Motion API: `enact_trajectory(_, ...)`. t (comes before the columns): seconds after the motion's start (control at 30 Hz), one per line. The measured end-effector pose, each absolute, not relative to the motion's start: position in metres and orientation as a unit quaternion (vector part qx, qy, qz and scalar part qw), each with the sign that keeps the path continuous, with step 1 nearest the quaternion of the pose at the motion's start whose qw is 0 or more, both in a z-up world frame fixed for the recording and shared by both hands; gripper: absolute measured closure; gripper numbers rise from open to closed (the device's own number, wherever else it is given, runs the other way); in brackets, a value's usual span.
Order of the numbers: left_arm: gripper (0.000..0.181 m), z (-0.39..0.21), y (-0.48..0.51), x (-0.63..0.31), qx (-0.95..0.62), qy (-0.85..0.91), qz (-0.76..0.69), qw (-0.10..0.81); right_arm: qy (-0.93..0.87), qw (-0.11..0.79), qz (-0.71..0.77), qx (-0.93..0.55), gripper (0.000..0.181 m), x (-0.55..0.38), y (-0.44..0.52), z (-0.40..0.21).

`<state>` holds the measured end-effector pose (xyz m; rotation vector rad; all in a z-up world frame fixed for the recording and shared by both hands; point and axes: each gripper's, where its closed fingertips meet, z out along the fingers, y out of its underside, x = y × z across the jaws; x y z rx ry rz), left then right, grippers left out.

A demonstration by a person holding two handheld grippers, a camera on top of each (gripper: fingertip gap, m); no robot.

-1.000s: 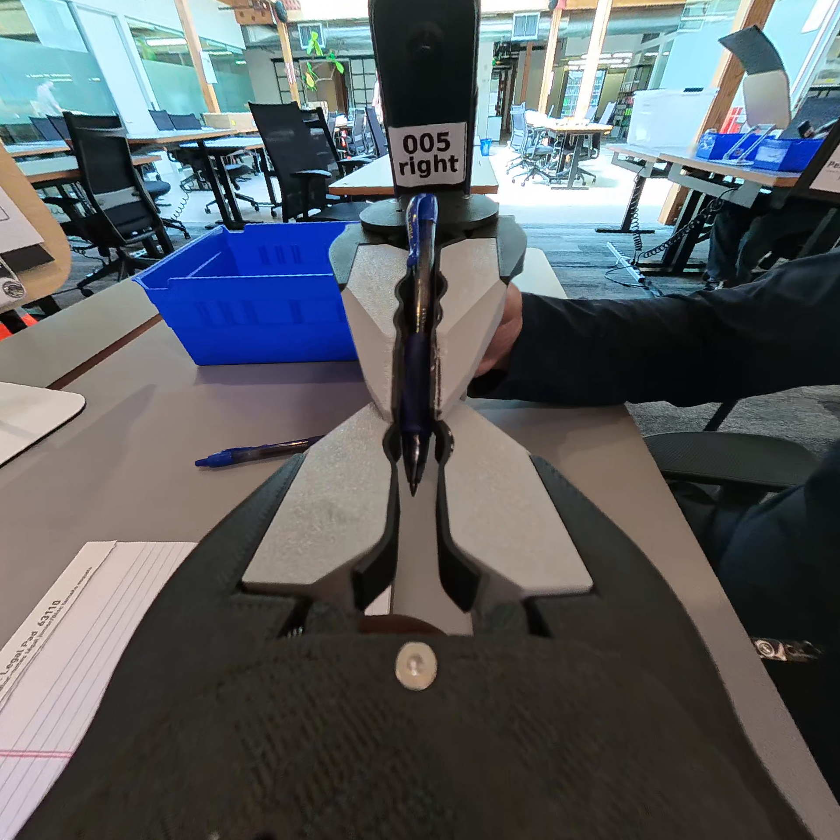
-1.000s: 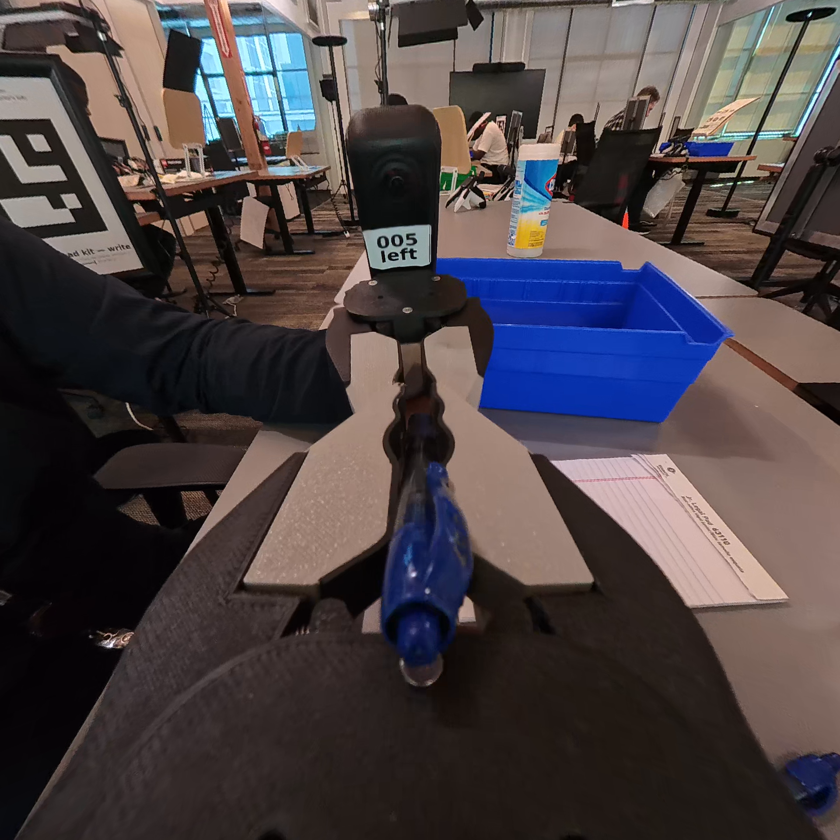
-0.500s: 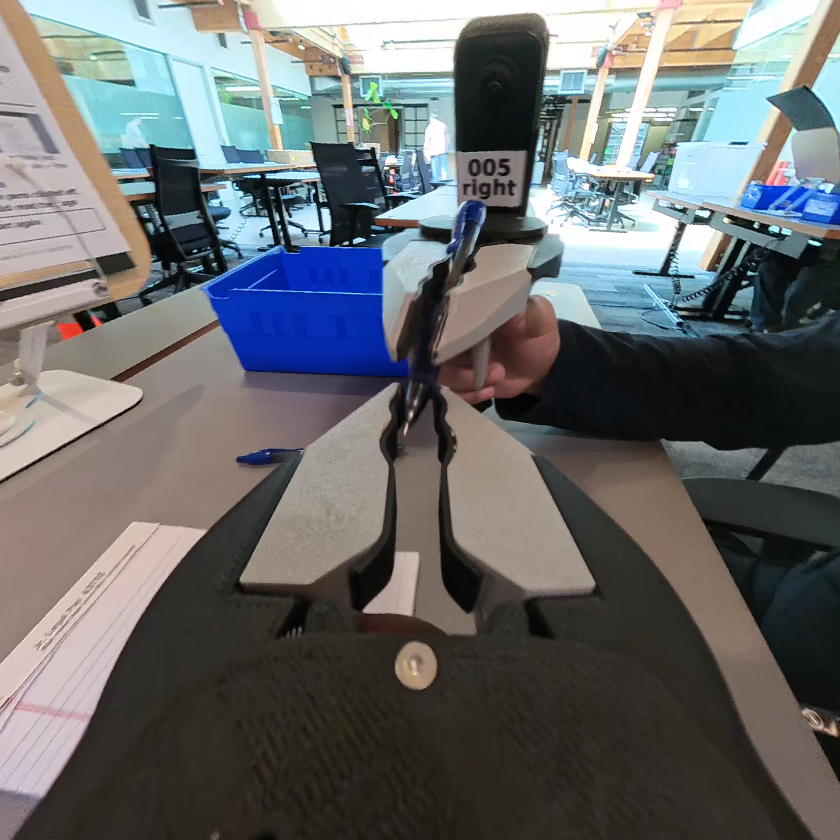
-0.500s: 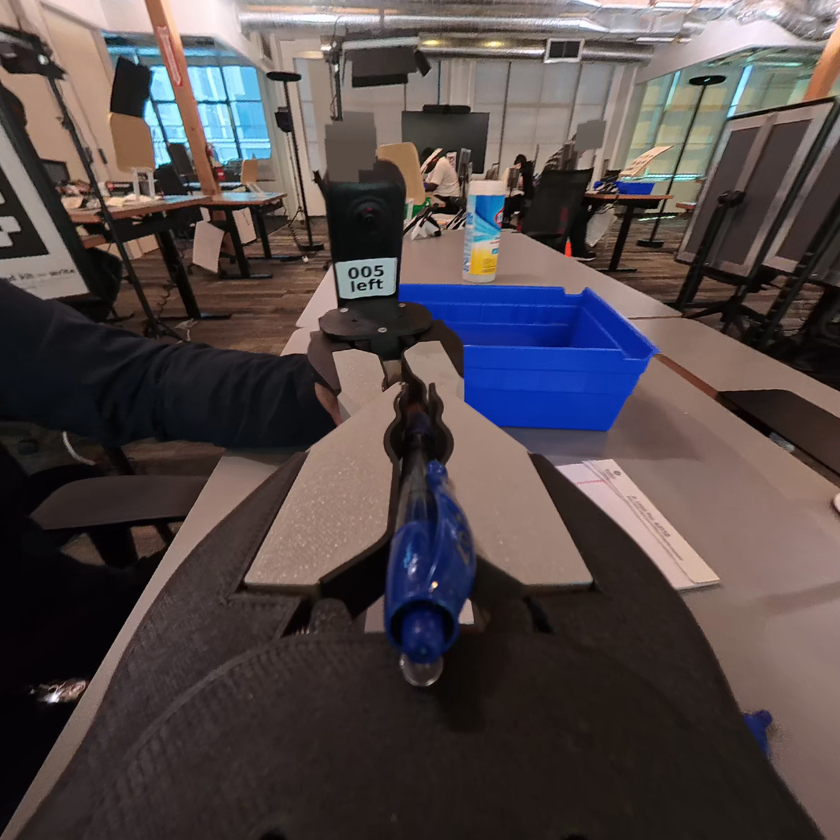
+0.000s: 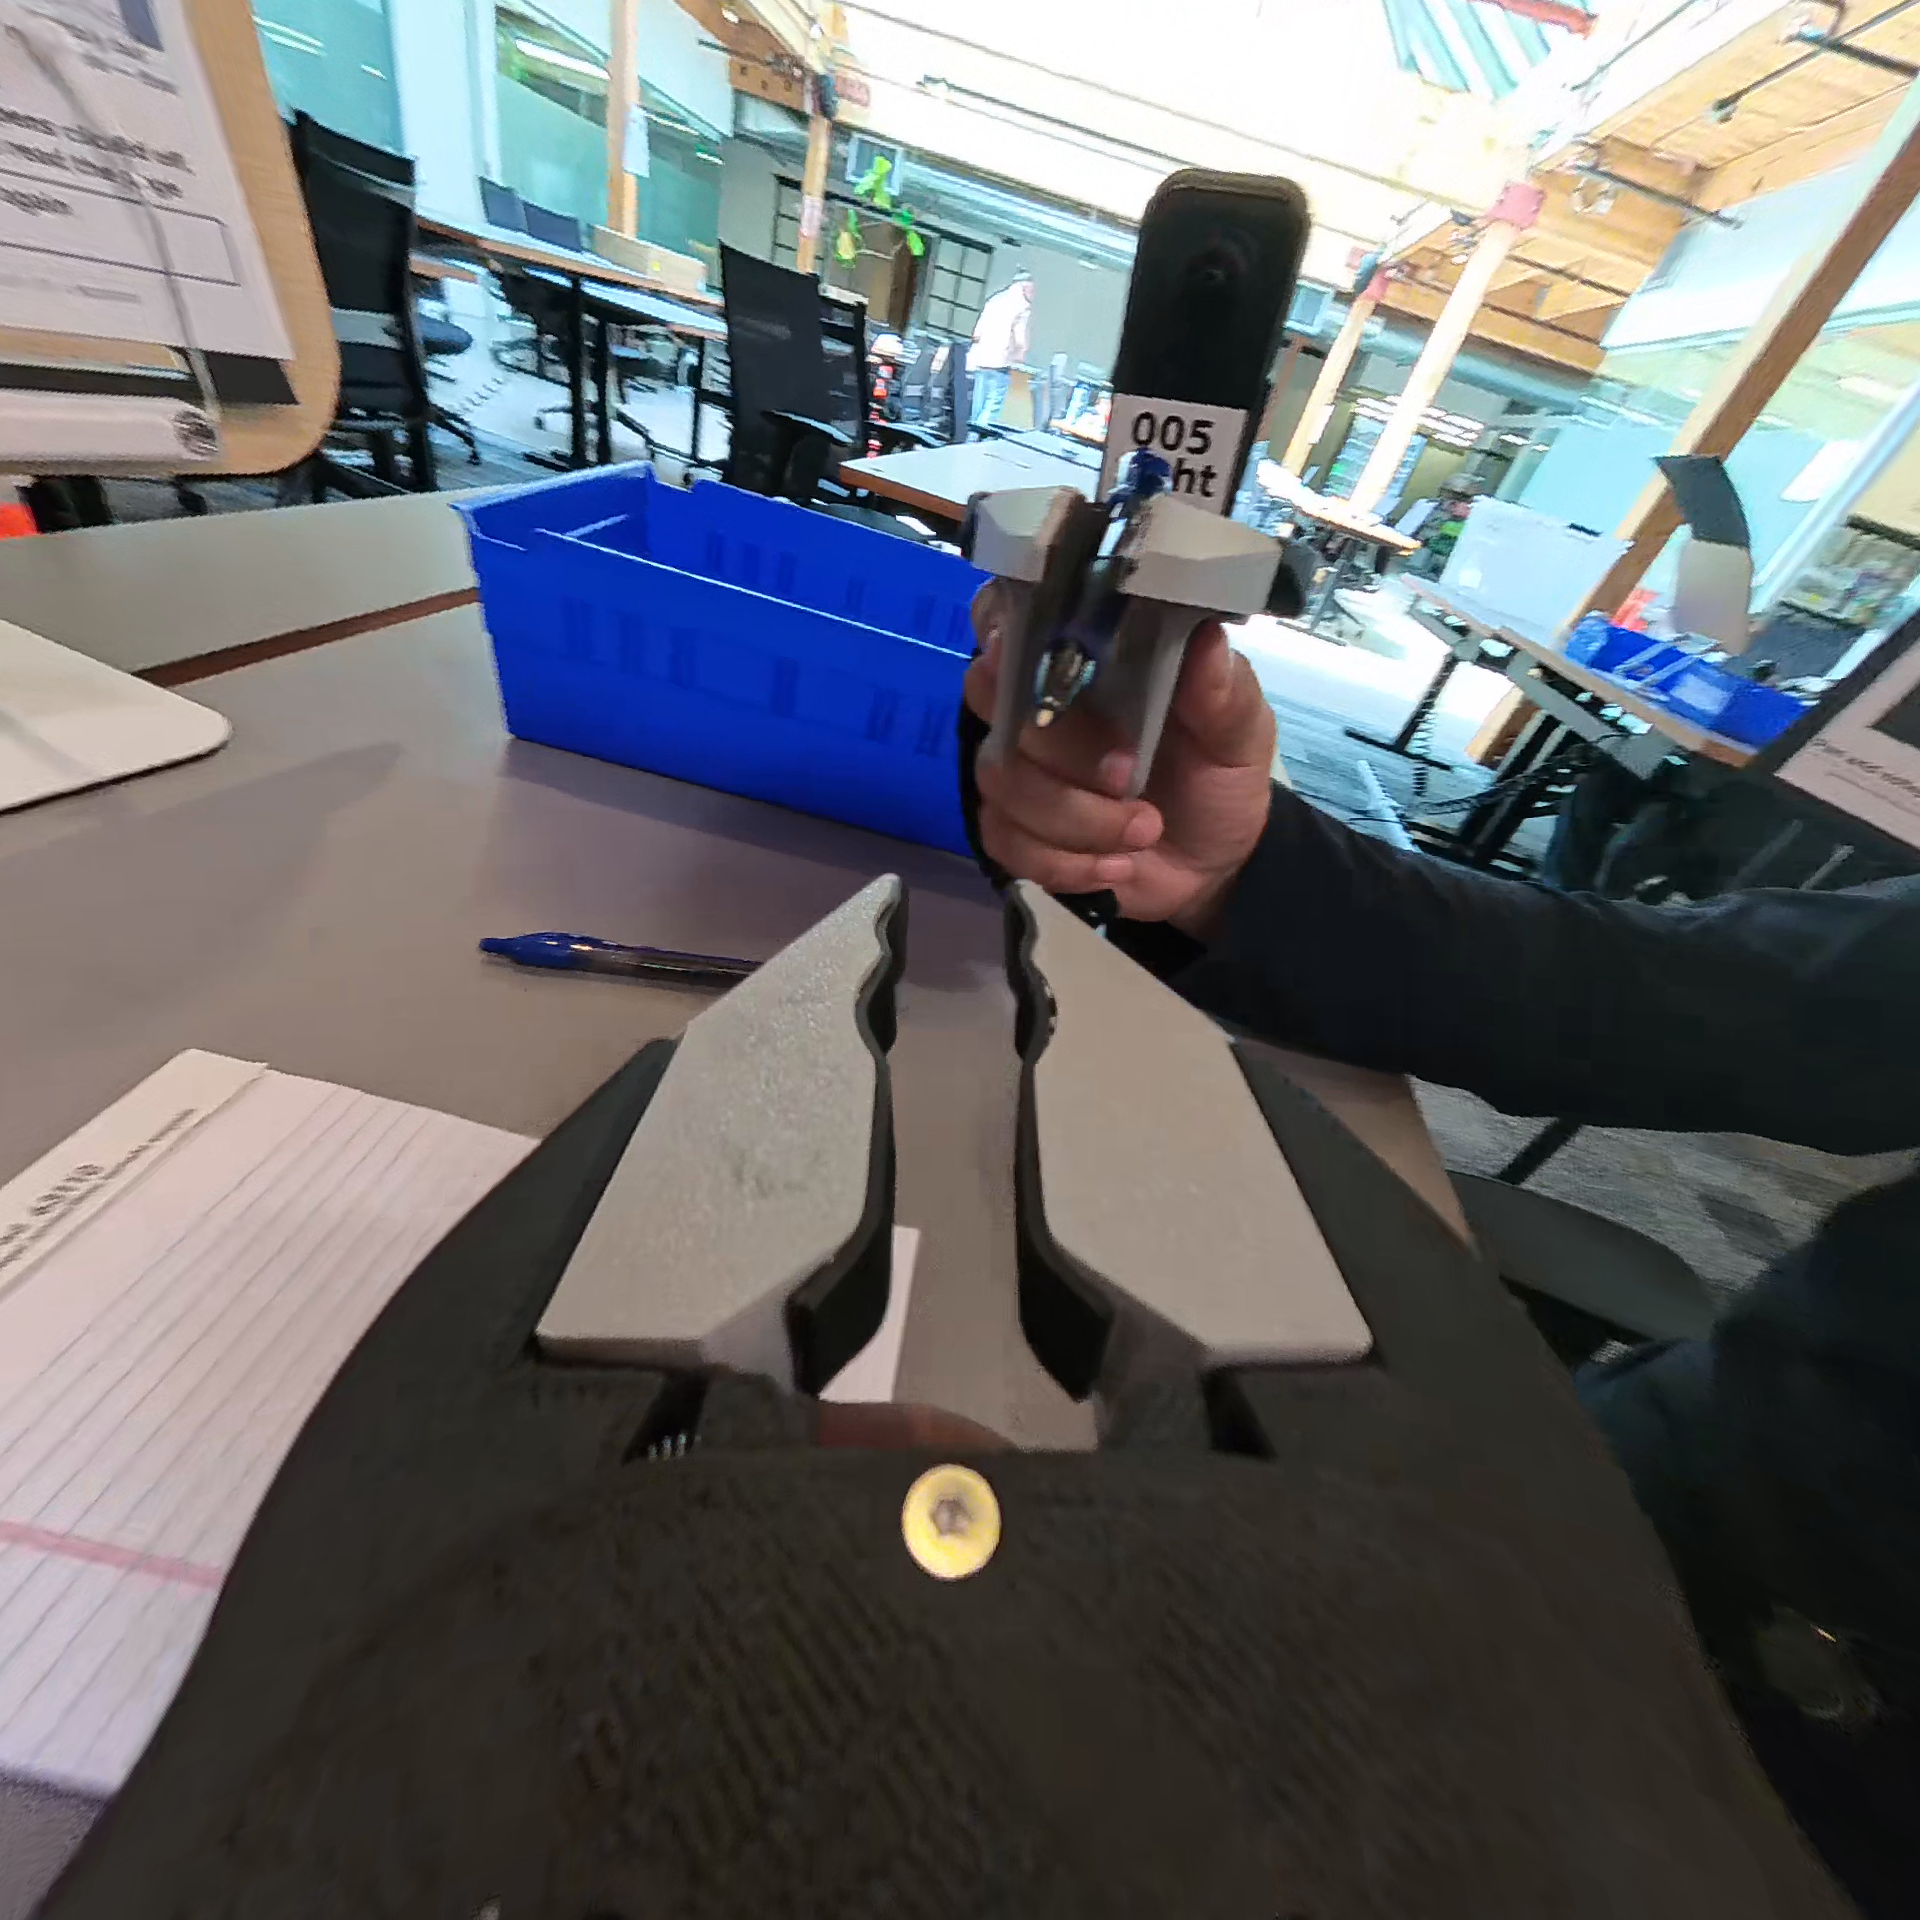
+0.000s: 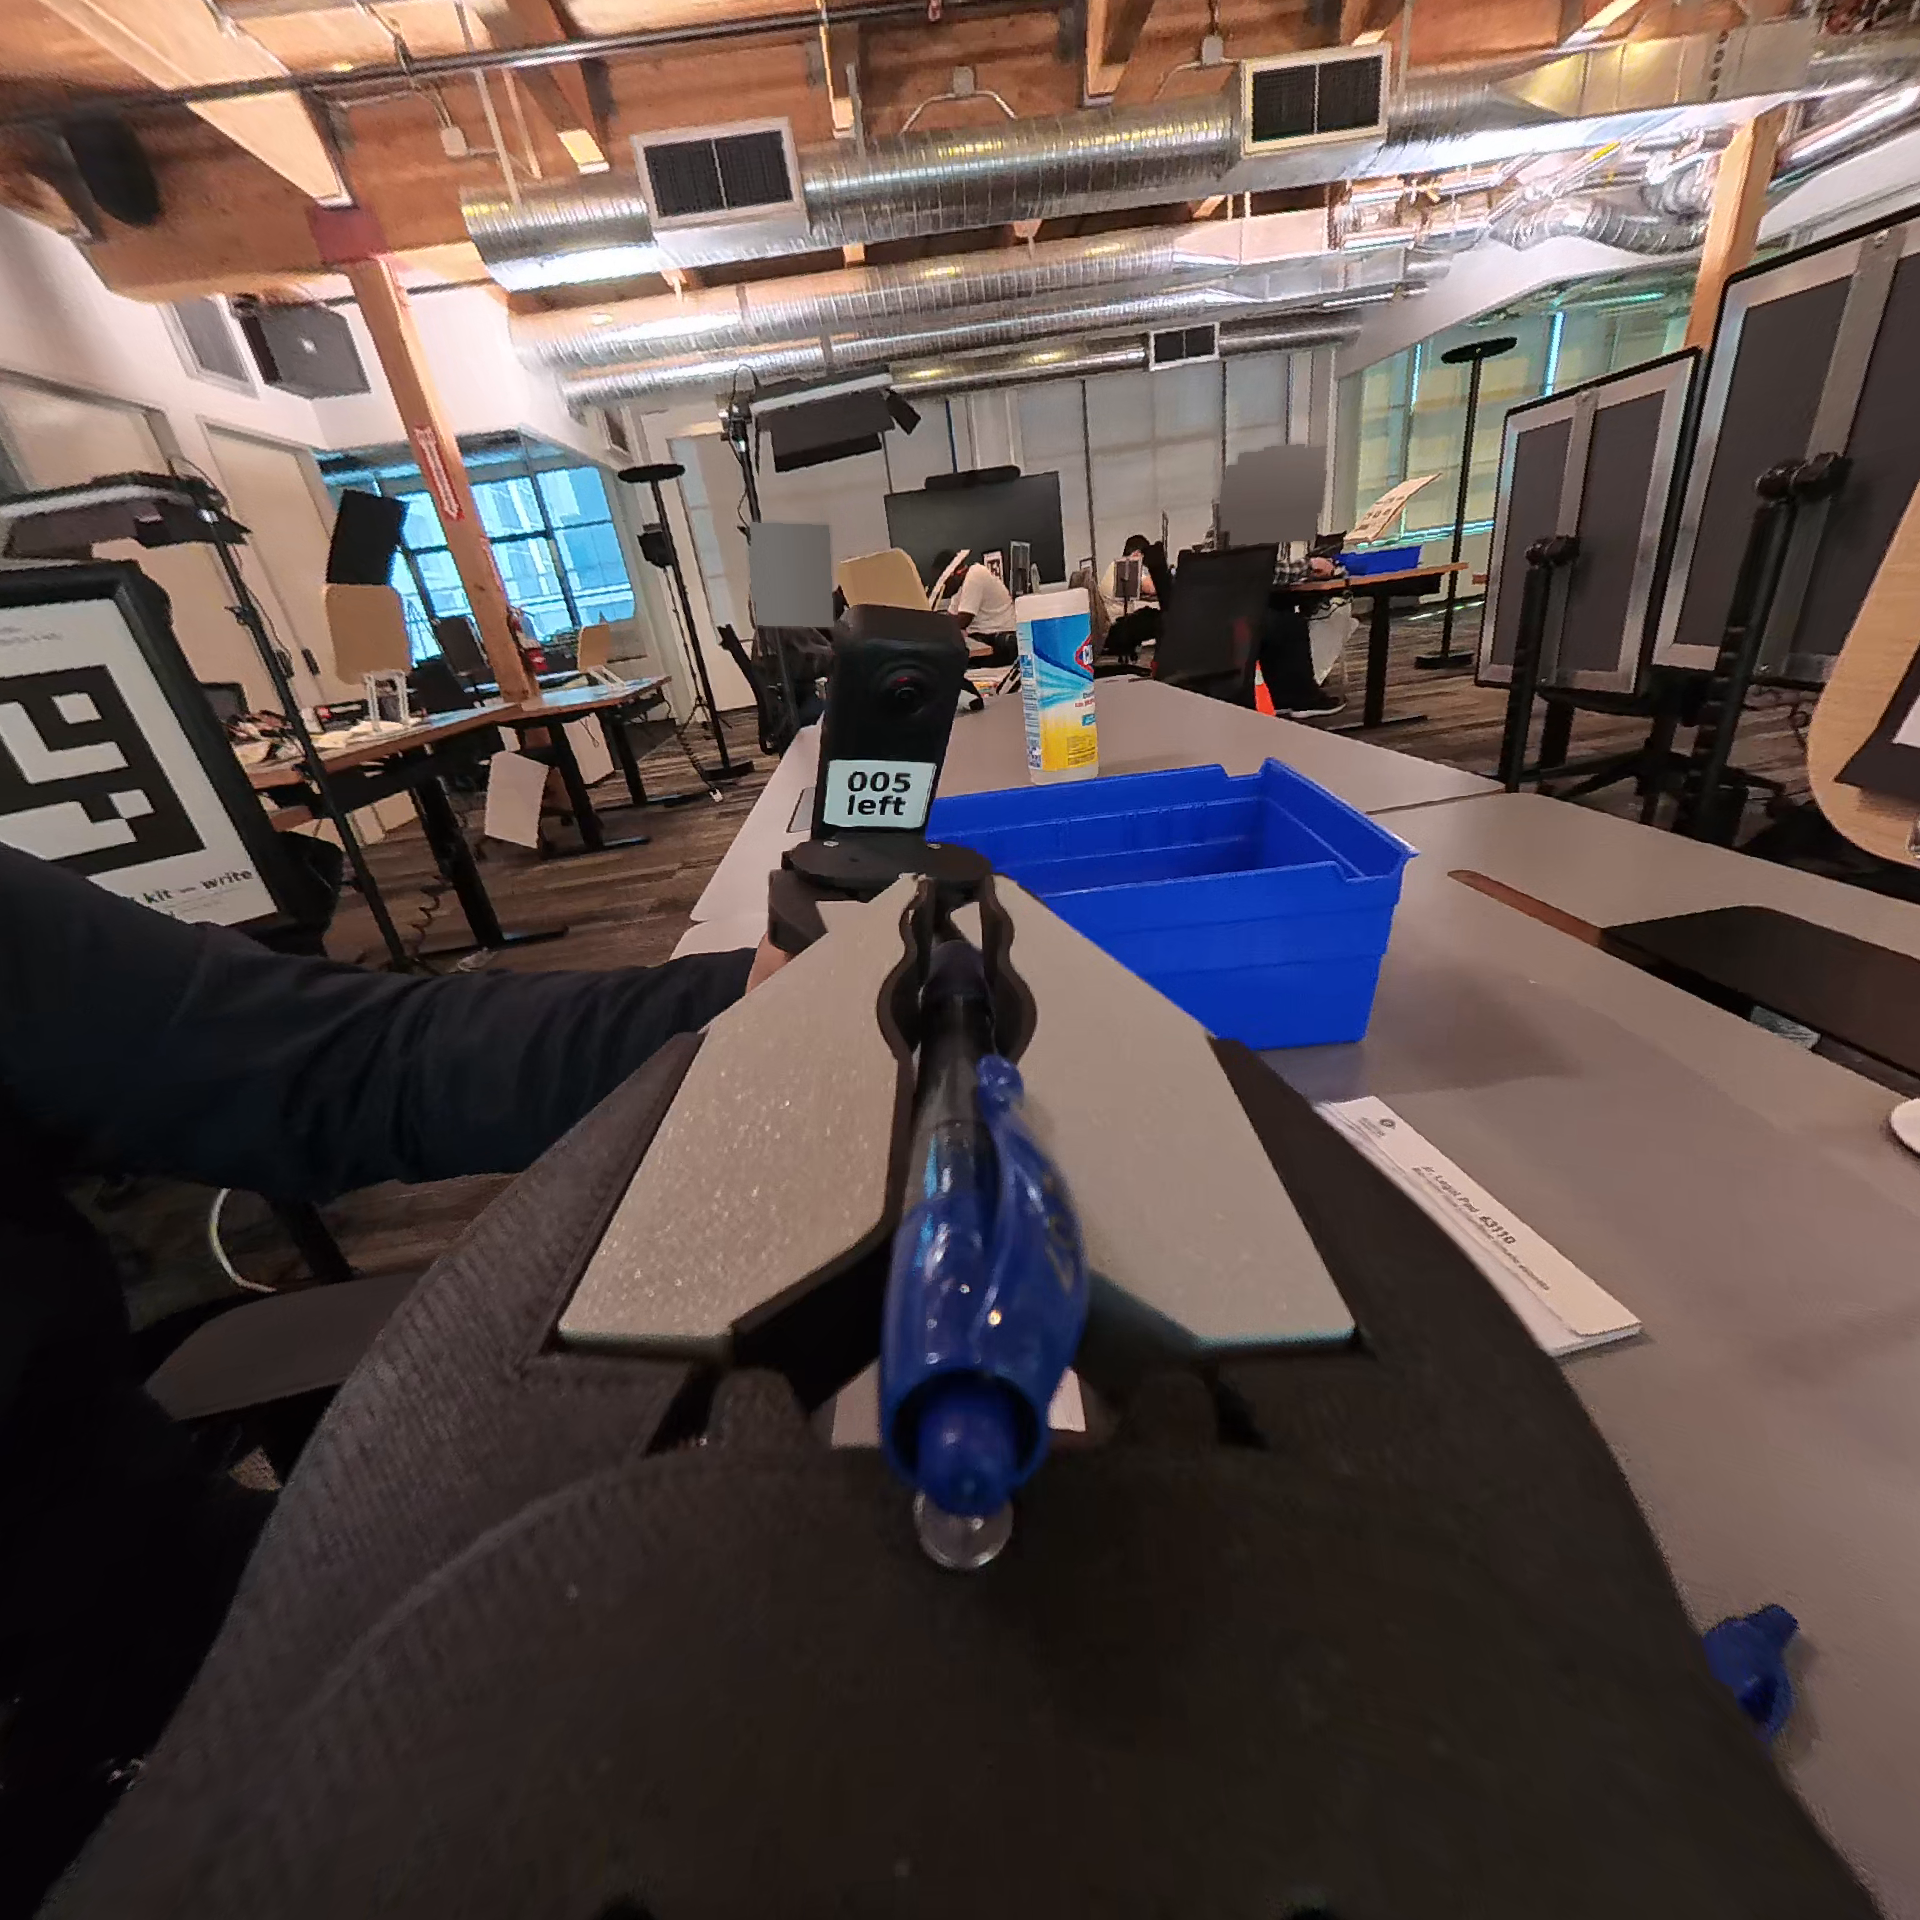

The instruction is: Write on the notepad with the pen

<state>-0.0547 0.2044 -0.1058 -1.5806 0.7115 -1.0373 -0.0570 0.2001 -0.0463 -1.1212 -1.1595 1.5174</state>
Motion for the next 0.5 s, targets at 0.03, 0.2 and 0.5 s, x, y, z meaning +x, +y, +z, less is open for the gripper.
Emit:
enact_trajectory(0.03,0.163,-0.106,0.202,-0.052,-0.661,0.3,-0.447,0.523,-0.468,0.447,0.614,-0.453,0.176,-0.057,0.2,-0.047)
enact_trajectory(0.2,0.153,-0.112,0.2,-0.043,-0.666,0.301,-0.457,0.507,-0.473,0.442,0.613,-0.453,0.176,-0.062,0.196,-0.049)
enact_trajectory(0.5,0.181,-0.087,0.196,-0.047,-0.621,0.298,-0.455,0.565,-0.48,0.435,0.61,-0.457,0.176,-0.071,0.192,-0.057)
